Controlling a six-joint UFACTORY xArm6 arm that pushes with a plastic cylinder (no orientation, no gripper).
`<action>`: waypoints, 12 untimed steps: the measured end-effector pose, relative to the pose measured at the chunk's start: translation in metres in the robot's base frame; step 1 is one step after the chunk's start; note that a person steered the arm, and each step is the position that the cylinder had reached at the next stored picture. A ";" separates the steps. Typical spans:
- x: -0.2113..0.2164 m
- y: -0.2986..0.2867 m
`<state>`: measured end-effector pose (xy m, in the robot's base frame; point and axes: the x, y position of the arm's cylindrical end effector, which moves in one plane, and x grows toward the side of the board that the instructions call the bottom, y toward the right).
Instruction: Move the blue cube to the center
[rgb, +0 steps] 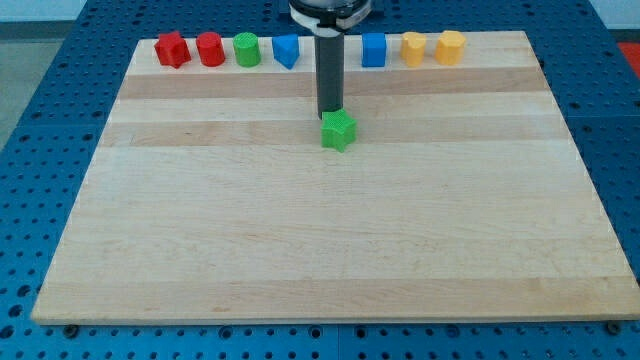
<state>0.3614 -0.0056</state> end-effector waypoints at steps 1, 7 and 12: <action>-0.024 0.000; -0.169 0.039; -0.143 0.054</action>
<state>0.2181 0.0488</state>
